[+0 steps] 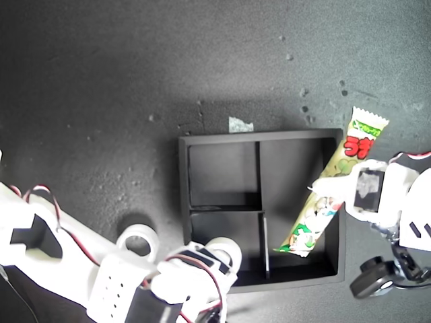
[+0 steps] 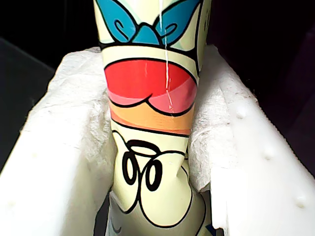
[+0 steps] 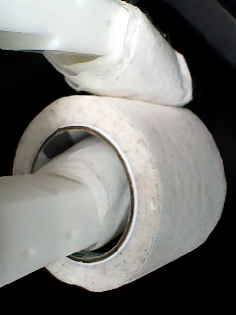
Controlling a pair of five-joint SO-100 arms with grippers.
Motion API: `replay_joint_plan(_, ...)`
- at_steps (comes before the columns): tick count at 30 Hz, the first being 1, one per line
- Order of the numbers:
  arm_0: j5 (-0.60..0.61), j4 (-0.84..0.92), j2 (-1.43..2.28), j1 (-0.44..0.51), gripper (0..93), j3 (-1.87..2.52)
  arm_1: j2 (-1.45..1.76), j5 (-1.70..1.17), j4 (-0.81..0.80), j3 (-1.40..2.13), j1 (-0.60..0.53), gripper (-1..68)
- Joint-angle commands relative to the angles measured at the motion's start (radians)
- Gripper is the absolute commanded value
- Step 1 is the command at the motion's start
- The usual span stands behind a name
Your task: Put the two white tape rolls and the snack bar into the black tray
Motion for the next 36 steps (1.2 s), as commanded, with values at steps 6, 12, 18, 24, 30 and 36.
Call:
replay_joint_plan(6,0.011,-0.018,0.023,0.029,19.5,-0.048,0.002,0.015,-0.017,-0.003,-0.021,-0.2)
replay_joint_plan(12,0.018,0.018,0.072,0.037,21.6,-0.048,-0.014,0.028,-0.017,-0.006,-0.035,-0.2)
replay_joint_plan(18,0.067,0.103,0.339,-0.043,17.7,0.069,-0.109,0.040,0.003,-0.083,-0.066,-0.2)
replay_joint_plan(24,0.104,0.101,0.813,-0.239,14.9,0.565,-0.209,0.051,0.040,-0.196,-0.095,-0.2)
replay_joint_plan(30,-0.018,0.098,1.247,-0.417,13.0,1.284,-0.213,0.054,0.054,-0.210,-0.112,11.1)
replay_joint_plan(36,-0.265,-0.035,1.431,-0.225,13.5,1.632,-0.215,0.037,0.173,-0.264,-0.133,31.0)
